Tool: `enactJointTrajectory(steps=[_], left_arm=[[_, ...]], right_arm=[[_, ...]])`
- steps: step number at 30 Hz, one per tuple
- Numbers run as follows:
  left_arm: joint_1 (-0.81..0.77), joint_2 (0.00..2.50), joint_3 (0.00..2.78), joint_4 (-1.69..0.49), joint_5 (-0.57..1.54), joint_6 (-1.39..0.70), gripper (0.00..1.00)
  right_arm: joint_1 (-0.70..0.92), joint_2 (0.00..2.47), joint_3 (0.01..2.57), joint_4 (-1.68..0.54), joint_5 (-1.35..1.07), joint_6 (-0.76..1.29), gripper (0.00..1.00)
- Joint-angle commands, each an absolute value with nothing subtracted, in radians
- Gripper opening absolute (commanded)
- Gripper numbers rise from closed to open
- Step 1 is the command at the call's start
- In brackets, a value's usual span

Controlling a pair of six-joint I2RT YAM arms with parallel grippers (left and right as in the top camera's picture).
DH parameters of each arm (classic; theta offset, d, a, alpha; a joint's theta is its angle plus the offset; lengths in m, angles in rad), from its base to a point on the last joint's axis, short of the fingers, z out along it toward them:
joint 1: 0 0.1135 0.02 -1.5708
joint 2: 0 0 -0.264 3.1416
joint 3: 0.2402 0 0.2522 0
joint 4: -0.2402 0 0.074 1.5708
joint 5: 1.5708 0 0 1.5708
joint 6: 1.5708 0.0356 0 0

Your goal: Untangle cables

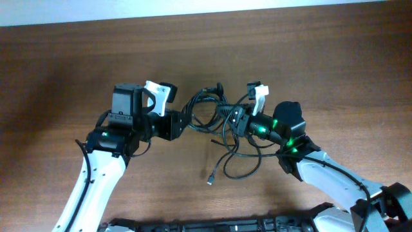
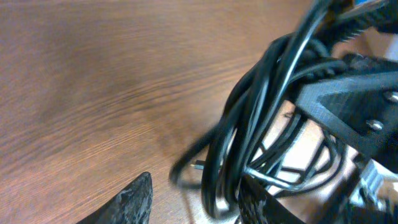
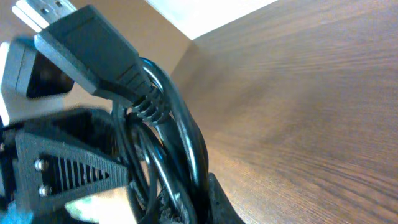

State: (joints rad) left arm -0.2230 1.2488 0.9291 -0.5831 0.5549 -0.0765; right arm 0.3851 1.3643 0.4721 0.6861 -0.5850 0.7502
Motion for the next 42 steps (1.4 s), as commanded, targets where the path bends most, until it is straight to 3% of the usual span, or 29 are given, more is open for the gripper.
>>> enactJointTrajectory(steps=[1,2,6,9,10,12,16,17,18,19,21,23,27,31,33,35,36,37,38,40,41,42], left_arm=[[-0.221,1.234,0.932,-0.537,0.422,-0.325,0.58],[-0.222,1.234,0.932,-0.531,0.441,-0.325,0.62],[-0.267,1.234,0.932,-0.48,0.486,-0.405,0.61],[-0.366,1.234,0.932,-0.348,0.34,-0.454,0.65],[-0.386,1.235,0.932,-0.349,0.239,-0.493,0.58],[-0.399,1.253,0.932,-0.344,0.195,-0.526,0.56],[-0.465,1.405,0.932,-0.207,0.251,-0.557,0.75],[-0.491,1.433,0.932,-0.171,0.245,-0.553,0.69],[-0.501,1.456,0.932,-0.172,0.229,-0.511,0.24],[-0.496,1.459,0.932,-0.185,0.202,-0.499,0.0],[-0.434,1.423,0.932,-0.188,0.186,-0.499,0.0],[-0.334,1.354,0.932,-0.221,0.186,-0.498,0.0],[-0.316,1.346,0.932,-0.281,0.294,-0.355,0.0],[-0.316,1.346,0.932,-0.237,0.326,-0.335,0.0],[-0.315,1.339,0.932,-0.218,0.326,-0.335,0.0],[-0.315,1.312,0.932,-0.219,0.326,-0.335,0.0],[-0.315,1.299,0.932,-0.22,0.326,-0.335,0.0],[-0.315,1.289,0.932,-0.22,0.308,-0.335,0.0],[-0.315,1.29,0.932,-0.239,0.245,-0.335,0.08],[-0.315,1.29,0.932,-0.348,0.001,-0.335,0.14],[-0.315,1.29,0.932,-0.391,-0.087,-0.336,0.27],[-0.315,1.29,0.932,-0.425,-0.113,-0.336,0.46]], right_arm=[[0.38,1.365,0.477,0.708,-0.429,0.986,0.04],[0.381,1.365,0.477,0.708,-0.433,0.986,0.04],[0.381,1.366,0.477,0.708,-0.436,0.985,0.04],[0.381,1.366,0.477,0.708,-0.441,0.985,0.04],[0.381,1.366,0.477,0.708,-0.448,0.985,0.04],[0.381,1.366,0.477,0.709,-0.469,0.985,0.04],[0.381,1.366,0.477,0.715,-0.501,0.985,0.04],[0.381,1.366,0.477,0.716,-0.501,0.985,0.04],[0.38,1.366,0.477,0.715,-0.501,0.985,0.05],[0.38,1.366,0.477,0.707,-0.5,0.985,0.14],[0.379,1.366,0.477,0.638,-0.501,0.985,0.37],[0.379,1.366,0.477,0.611,-0.501,0.946,0.66],[0.381,1.366,0.477,0.735,-0.501,0.816,0.67],[0.468,1.366,0.477,0.709,-0.5,0.799,0.57],[0.529,1.366,0.477,0.575,-0.494,0.603,0.47],[0.531,1.366,0.477,0.485,-0.457,0.58,0.46],[0.531,1.366,0.477,0.486,-0.467,0.58,0.36],[0.531,1.366,0.477,0.508,-0.532,0.58,0.08],[0.529,1.365,0.477,0.559,-0.669,0.585,0.04],[0.507,1.361,0.477,0.685,-0.889,0.678,0.04],[0.462,1.36,0.477,0.795,-0.979,0.759,0.04],[0.416,1.36,0.477,0.877,-0.996,0.827,0.04]])
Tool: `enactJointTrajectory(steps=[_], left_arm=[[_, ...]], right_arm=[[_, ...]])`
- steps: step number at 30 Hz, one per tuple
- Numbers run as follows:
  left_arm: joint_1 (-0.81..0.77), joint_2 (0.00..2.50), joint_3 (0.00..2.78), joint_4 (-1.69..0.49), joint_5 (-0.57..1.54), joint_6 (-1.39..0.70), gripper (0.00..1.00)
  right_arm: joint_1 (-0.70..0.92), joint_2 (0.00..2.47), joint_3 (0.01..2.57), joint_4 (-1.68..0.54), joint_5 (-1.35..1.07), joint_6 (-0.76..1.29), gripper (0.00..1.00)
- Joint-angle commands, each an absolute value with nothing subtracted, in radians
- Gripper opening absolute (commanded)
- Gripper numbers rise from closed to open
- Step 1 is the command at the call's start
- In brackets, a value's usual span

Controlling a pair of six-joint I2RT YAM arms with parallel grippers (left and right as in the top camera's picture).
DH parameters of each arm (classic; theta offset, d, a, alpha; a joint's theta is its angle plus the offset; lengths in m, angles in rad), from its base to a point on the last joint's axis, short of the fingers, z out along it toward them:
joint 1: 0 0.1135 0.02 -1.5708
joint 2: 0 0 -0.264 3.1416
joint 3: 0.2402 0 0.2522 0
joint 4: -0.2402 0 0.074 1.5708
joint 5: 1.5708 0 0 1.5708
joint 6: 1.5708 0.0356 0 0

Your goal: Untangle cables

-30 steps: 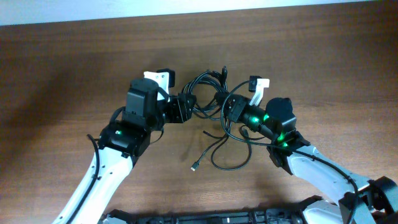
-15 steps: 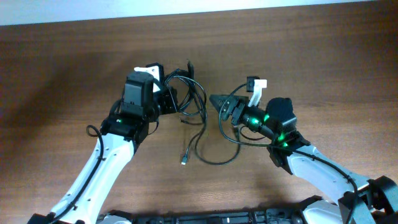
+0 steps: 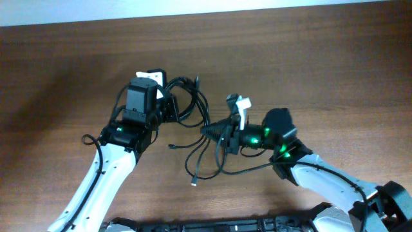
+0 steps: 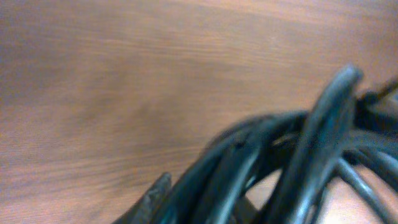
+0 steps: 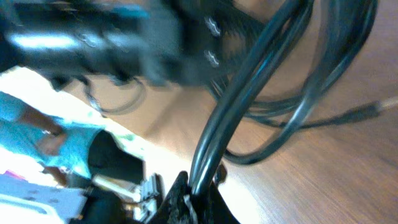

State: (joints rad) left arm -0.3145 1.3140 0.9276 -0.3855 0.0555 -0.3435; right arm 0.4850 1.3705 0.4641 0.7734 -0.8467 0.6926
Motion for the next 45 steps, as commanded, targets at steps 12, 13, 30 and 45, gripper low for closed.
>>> enactJointTrajectory(steps=[12,13,30,45], left_arm=[[-0.315,1.29,0.932,-0.499,-0.049,-0.354,0.0],[-0.315,1.29,0.932,-0.474,0.031,-0.353,0.0],[-0.316,1.24,0.936,-0.399,0.117,0.036,0.0],[-0.311,1.042,0.936,-0.459,0.036,0.039,0.2]], right_arm=[[0.19,1.362,0.477,0.971,-0.803,0.872,0.04],[0.189,1.366,0.477,0.939,-0.729,0.872,0.04],[0.282,1.37,0.536,0.84,-0.564,0.529,0.93],[0.524,1.448,0.741,0.329,-0.667,0.294,0.04]])
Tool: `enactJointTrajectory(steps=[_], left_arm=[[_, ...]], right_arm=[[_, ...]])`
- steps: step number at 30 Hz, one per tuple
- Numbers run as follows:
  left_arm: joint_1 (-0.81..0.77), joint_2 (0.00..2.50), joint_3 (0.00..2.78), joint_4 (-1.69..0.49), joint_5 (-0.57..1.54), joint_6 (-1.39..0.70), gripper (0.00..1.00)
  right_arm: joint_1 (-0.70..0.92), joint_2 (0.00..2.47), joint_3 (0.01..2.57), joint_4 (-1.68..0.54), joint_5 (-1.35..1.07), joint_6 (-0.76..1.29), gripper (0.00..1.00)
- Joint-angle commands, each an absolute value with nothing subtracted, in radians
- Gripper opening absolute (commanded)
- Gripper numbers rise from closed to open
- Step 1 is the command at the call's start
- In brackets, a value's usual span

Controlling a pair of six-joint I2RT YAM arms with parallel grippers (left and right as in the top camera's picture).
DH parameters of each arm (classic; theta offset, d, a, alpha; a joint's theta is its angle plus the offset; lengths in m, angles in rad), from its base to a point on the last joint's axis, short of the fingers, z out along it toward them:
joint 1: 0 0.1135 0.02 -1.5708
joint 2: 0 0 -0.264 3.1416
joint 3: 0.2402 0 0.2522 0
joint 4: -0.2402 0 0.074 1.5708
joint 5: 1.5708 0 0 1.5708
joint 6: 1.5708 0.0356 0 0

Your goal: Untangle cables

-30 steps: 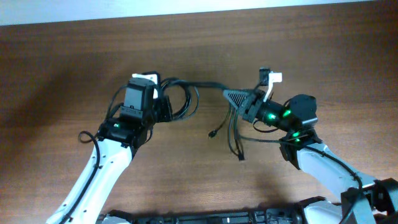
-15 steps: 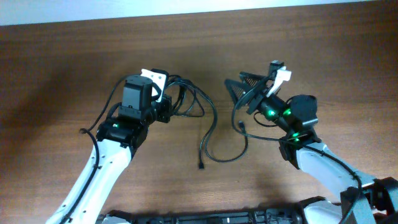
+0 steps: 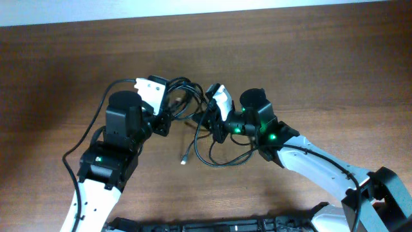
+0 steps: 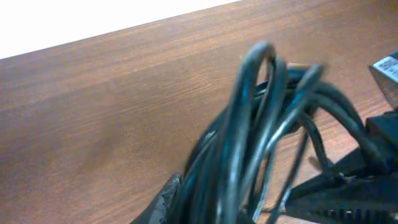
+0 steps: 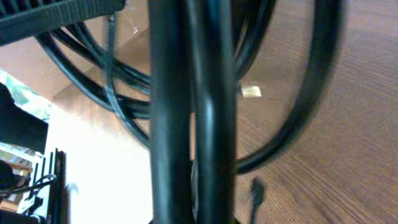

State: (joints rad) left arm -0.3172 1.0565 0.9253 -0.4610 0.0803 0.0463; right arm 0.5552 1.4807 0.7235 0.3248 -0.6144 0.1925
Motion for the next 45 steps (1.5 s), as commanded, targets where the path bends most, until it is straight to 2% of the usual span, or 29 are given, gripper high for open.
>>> enactJointTrajectory(steps=[1,3,4,5,9,13,15,16,17,18,20,26,28,30,33,37,39,41,43,45], left_arm=[[-0.311,1.053,0.936,-0.466,-0.046,-0.039,0.22],[-0.294,1.102,0.936,-0.468,-0.1,-0.237,0.46],[-0.277,1.147,0.936,-0.468,-0.098,-0.438,0.82],[-0.276,1.189,0.936,-0.465,-0.09,-0.554,0.99],[-0.276,1.273,0.936,-0.442,0.086,-0.579,0.99],[-0.262,1.252,0.936,-0.25,0.209,-0.58,0.99],[-0.221,1.239,0.936,-0.195,0.321,-0.58,0.99],[-0.179,1.238,0.936,-0.129,0.494,-0.579,0.99],[-0.142,1.238,0.936,-0.086,0.618,-0.498,0.99],[-0.107,1.238,0.936,-0.088,0.728,-0.327,0.99],[-0.08,1.238,0.936,-0.149,0.842,-0.087,0.99],[-0.08,1.245,0.936,-0.197,0.843,-0.051,0.99],[-0.08,1.245,0.936,-0.231,0.849,0.045,0.99],[-0.08,1.245,0.936,-0.233,0.797,0.033,0.99],[-0.032,1.245,0.936,-0.226,0.434,-0.393,0.99],[-0.012,1.245,0.936,-0.253,0.414,-0.459,0.99],[-0.012,1.245,0.936,-0.336,0.414,-0.459,0.99],[-0.012,1.245,0.936,-0.388,0.408,-0.459,0.99],[-0.012,1.245,0.936,-0.413,0.399,-0.461,0.99],[-0.012,1.245,0.936,-0.46,0.396,-0.561,0.99]], right_arm=[[0.48,1.41,0.741,0.329,-0.768,0.363,0.04],[0.415,1.373,0.741,0.329,-0.913,0.451,0.04],[0.407,1.373,0.741,0.328,-0.918,0.489,0.04],[0.41,1.373,0.741,0.329,-0.916,0.488,0.04],[0.412,1.376,0.741,0.329,-0.916,0.488,0.04],[0.412,1.383,0.741,0.329,-0.826,0.482,0.04],[0.412,1.383,0.741,0.313,-0.826,0.419,0.04],[0.412,1.383,0.741,0.261,-0.827,0.289,0.04],[0.412,1.383,0.741,0.229,-0.827,0.199,0.04],[0.412,1.383,0.741,0.213,-0.834,0.136,0.04],[0.412,1.383,0.741,0.22,-0.999,0.039,0.04],[0.42,1.383,0.741,0.213,-1.115,-0.075,0.04],[0.456,1.383,0.741,0.212,-1.114,-0.086,0.04],[0.471,1.383,0.741,0.213,-1.082,-0.123,0.04],[0.471,1.383,0.741,0.213,-1.085,-0.116,0.04],[0.471,1.383,0.741,0.221,-1.088,-0.115,0.04],[0.471,1.383,0.741,0.371,-0.939,0.222,0.04],[0.47,1.383,0.741,0.504,-0.66,0.727,0.04],[0.471,1.383,0.741,0.517,-0.553,1.037,0.04],[0.47,1.383,0.741,0.516,-0.49,1.289,0.04]])
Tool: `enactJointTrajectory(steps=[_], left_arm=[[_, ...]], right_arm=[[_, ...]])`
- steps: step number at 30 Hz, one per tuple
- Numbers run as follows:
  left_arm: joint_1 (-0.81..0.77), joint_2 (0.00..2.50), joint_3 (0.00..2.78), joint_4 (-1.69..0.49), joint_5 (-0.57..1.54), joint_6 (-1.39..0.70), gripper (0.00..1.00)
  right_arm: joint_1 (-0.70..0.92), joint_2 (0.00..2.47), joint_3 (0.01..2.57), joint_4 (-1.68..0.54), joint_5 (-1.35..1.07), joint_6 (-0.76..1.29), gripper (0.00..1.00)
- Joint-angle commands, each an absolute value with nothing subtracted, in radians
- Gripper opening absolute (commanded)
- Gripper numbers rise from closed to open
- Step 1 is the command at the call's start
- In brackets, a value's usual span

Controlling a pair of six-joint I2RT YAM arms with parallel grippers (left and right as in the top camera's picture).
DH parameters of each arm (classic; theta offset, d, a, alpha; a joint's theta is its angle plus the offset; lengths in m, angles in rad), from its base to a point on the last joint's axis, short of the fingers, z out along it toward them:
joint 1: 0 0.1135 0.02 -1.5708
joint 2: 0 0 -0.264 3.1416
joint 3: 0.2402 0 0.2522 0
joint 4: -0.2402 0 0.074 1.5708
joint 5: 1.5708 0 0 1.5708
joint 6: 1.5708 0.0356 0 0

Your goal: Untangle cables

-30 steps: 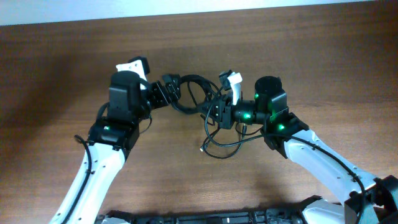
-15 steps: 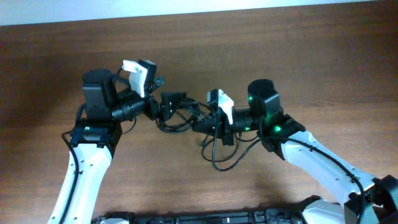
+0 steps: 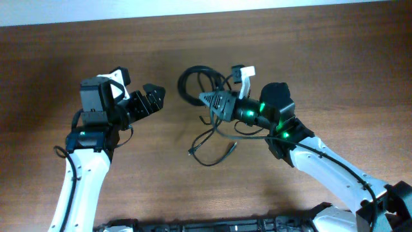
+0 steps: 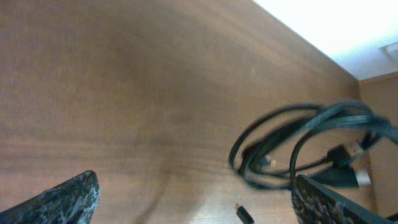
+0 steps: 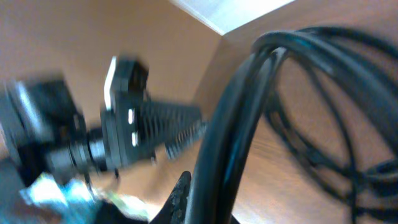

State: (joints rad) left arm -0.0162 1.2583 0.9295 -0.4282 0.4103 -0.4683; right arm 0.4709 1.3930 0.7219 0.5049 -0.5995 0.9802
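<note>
A tangle of black cables (image 3: 205,106) hangs from my right gripper (image 3: 208,101), which is shut on the bundle. A loop (image 3: 191,82) sticks out to the upper left, and loose strands trail down to a small plug (image 3: 192,151) on the table. In the right wrist view the thick bundle (image 5: 236,137) runs straight up from between the jaws of the right gripper (image 5: 211,208). My left gripper (image 3: 152,98) is wide open and empty, well left of the cables. In the left wrist view the left gripper (image 4: 196,196) faces the cables (image 4: 298,140) from a distance.
The brown wooden table (image 3: 309,58) runs to a pale edge along the back. A dark strip lies along the front edge (image 3: 212,225). The left arm's body (image 3: 96,122) stands at the left, the right arm (image 3: 322,164) at the lower right.
My left gripper has let go of the cables, opened wide and drawn back to the left. The right gripper keeps the whole bundle and now sits a little further right.
Both grippers were shut on the tangle at mid-table, close together. Then they stood further apart with strands stretched between them, then close together again left of centre. Now only the right holds the bundle and the left is free.
</note>
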Motion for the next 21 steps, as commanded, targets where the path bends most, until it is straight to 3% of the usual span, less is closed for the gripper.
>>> enactJointTrajectory(steps=[1,5,8,9,10,11,12,13,17,18,21], left_arm=[[-0.012,1.245,0.936,-0.476,0.396,-0.653,0.99],[-0.012,1.245,0.936,-0.555,0.405,-0.688,0.99],[-0.012,1.245,0.936,-0.548,0.508,-0.685,0.99],[-0.012,1.245,0.936,-0.548,0.497,-0.672,0.99],[-0.012,1.245,0.936,-0.547,0.489,-0.672,0.99],[-0.012,1.245,0.936,-0.547,0.488,-0.673,0.99],[-0.012,1.245,0.936,-0.547,0.477,-0.673,0.99],[-0.012,1.245,0.936,-0.547,0.473,-0.673,0.99],[-0.056,1.245,0.936,-0.458,0.497,-0.585,0.99],[-0.158,1.245,0.94,-0.391,0.408,-0.58,0.99],[-0.296,1.274,0.993,-0.39,0.247,-0.594,0.99]], right_arm=[[0.471,1.383,0.741,0.513,-0.415,1.422,0.07],[0.471,1.383,0.741,0.509,-0.366,1.628,0.11],[0.471,1.385,0.741,0.347,-0.205,1.332,0.15],[0.472,1.399,0.741,0.289,-0.192,1.057,0.31],[0.48,1.415,0.741,0.267,-0.248,0.765,0.34],[0.498,1.419,0.741,0.221,-0.344,0.55,0.48],[0.508,1.419,0.741,0.199,-0.394,0.527,0.84],[0.511,1.415,0.741,0.144,-0.415,0.527,0.98],[0.316,1.249,0.741,0.014,-0.336,0.528,0.98],[0.151,1.099,0.741,0.013,-0.336,0.528,0.98],[-0.062,0.967,0.741,-0.016,-0.336,0.528,0.98]])
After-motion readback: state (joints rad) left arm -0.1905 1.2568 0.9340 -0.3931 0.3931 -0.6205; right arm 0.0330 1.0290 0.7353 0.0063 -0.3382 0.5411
